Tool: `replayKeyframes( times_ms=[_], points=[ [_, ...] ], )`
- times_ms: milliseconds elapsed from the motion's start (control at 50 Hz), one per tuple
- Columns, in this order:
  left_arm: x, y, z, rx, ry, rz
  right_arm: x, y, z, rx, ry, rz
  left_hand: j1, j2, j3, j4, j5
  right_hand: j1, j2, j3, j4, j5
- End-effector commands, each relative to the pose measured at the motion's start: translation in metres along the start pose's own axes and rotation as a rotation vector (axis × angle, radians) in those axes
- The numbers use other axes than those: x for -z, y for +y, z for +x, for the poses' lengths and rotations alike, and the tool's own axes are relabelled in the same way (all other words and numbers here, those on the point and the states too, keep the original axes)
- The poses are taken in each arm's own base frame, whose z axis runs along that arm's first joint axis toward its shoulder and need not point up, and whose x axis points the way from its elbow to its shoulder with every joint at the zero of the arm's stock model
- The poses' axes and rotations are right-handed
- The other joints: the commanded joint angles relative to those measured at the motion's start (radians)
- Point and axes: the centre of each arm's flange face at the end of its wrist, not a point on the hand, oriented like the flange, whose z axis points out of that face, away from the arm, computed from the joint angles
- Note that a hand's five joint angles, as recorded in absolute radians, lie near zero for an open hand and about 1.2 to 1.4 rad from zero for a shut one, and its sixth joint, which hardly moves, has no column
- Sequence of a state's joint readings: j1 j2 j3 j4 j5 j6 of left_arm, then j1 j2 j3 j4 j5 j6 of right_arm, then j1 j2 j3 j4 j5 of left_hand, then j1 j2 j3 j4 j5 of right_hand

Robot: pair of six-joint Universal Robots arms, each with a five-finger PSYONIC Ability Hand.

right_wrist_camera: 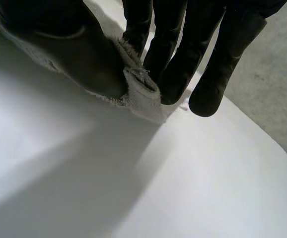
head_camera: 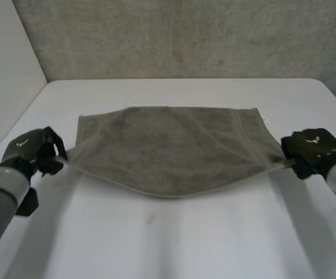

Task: Fold the towel.

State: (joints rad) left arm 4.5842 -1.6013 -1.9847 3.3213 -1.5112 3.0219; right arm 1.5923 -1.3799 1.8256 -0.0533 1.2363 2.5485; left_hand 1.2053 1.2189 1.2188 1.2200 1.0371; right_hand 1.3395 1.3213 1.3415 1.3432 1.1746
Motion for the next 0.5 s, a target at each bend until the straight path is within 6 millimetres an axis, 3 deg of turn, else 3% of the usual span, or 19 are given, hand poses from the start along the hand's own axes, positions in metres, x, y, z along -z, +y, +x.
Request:
replayKeyframes(
  times_ms=[20,100,220,260,280,320,380,420,440,480,500],
  points=[
    [0.051,-0.007,-0.005,-0.142,0.023,-0.019,0.049,-0.007,0.024,0.182,0.019,-0.121,0.191,0.177,0.178,0.176,0.185,0.057,0.075,0.055,0.053,0.047],
    [0.069,-0.009,-0.007,-0.182,0.047,-0.029,0.069,-0.014,0.043,0.168,0.026,-0.136,0.191,0.177,0.178,0.176,0.185,0.057,0.075,0.055,0.053,0.047],
    [0.066,-0.006,-0.008,-0.170,0.086,-0.051,0.065,-0.015,0.049,0.147,-0.018,-0.074,0.191,0.177,0.178,0.176,0.185,0.057,0.075,0.055,0.053,0.047],
    [0.046,0.001,-0.013,-0.156,0.100,-0.076,0.045,-0.002,0.049,0.119,-0.056,-0.088,0.191,0.177,0.178,0.176,0.185,0.057,0.075,0.055,0.053,0.047],
    [0.045,0.001,-0.013,-0.155,0.100,-0.076,0.045,-0.002,0.049,0.119,-0.056,-0.088,0.191,0.177,0.178,0.176,0.185,0.057,0.075,0.055,0.053,0.047],
    [0.015,0.002,-0.014,-0.160,0.118,-0.063,0.012,0.006,0.044,0.146,-0.062,-0.110,0.191,0.177,0.178,0.176,0.185,0.057,0.075,0.055,0.053,0.047],
    [0.001,0.001,-0.011,-0.158,0.136,-0.058,-0.004,0.002,0.034,0.178,-0.057,-0.109,0.191,0.177,0.178,0.176,0.185,0.057,0.075,0.055,0.053,0.047],
    [-0.026,0.004,-0.002,-0.138,0.159,-0.079,-0.033,-0.006,0.022,0.224,-0.014,-0.106,0.191,0.177,0.178,0.176,0.185,0.057,0.075,0.055,0.053,0.047],
    [-0.026,0.004,-0.002,-0.138,0.160,-0.079,-0.033,-0.006,0.022,0.224,-0.014,-0.106,0.191,0.177,0.178,0.176,0.185,0.057,0.075,0.055,0.053,0.047],
    [-0.055,0.011,0.004,-0.139,0.134,-0.106,-0.067,0.001,0.027,0.228,0.028,-0.116,0.191,0.177,0.178,0.176,0.185,0.057,0.075,0.055,0.053,0.047],
    [-0.056,0.011,0.004,-0.139,0.134,-0.106,-0.067,0.001,0.027,0.228,0.028,-0.115,0.191,0.177,0.178,0.176,0.185,0.057,0.075,0.055,0.053,0.047]
  ],
)
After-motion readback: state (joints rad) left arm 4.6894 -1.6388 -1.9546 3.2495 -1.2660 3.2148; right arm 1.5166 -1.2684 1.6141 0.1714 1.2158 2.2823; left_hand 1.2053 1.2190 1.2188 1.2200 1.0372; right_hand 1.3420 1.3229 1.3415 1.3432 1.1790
